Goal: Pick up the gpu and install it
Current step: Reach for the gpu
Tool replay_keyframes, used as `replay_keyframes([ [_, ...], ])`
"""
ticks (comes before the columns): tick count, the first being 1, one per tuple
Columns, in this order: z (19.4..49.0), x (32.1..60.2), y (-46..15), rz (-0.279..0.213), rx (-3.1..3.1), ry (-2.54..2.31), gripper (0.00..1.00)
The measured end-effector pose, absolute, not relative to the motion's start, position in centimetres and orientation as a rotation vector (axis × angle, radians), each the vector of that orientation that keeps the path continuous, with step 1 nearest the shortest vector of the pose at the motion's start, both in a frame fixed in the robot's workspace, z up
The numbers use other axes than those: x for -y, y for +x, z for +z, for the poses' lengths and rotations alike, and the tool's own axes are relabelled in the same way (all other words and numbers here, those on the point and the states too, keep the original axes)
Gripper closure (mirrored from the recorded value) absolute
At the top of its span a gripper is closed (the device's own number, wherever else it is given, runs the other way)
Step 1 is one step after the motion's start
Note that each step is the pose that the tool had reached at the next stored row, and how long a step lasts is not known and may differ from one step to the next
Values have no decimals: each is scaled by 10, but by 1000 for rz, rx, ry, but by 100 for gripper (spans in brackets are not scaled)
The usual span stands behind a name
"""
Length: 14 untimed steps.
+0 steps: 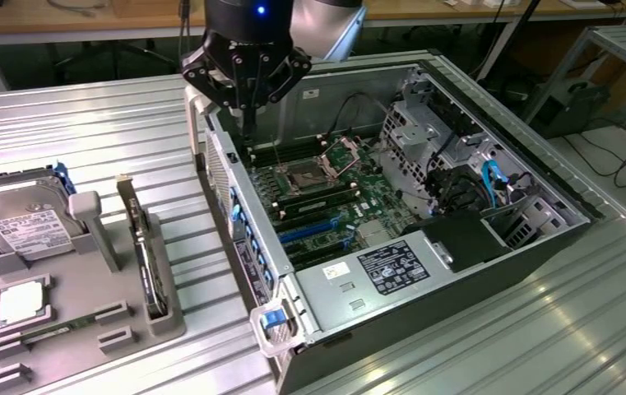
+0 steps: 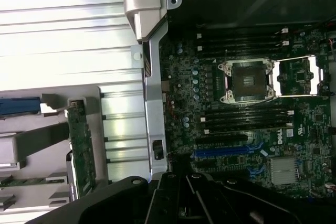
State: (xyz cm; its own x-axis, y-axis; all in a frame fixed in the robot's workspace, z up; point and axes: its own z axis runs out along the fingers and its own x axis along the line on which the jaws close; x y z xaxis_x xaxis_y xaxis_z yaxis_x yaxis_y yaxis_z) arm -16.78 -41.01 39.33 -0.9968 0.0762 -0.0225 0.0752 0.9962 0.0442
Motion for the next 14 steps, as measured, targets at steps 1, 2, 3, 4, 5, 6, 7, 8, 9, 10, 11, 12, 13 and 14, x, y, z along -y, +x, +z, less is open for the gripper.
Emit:
replay_keyframes([
  [1, 393, 410, -168, 68, -3114, 118, 89],
  [2, 393, 411, -169, 68, -3115, 118, 89],
  [3, 393, 411, -169, 68, -3115, 118, 89],
  [4, 393, 411, -169, 68, -3115, 118, 89],
  [5, 393, 411, -170, 68, -3115, 118, 89],
  [6, 393, 411, -170, 68, -3115, 118, 89],
  [7, 393, 412, -171, 67, -3115, 118, 89],
  [8, 393, 412, -171, 68, -3115, 118, 89],
  [9, 393, 412, -171, 68, -3115, 118, 89],
  [10, 393, 412, -172, 68, -3115, 118, 89],
  [11, 393, 413, -172, 67, -3115, 118, 89],
  [12, 393, 413, -172, 68, -3115, 118, 89],
  [13, 393, 413, -173, 67, -3115, 118, 89],
  [14, 393, 413, -173, 67, -3116, 118, 89],
])
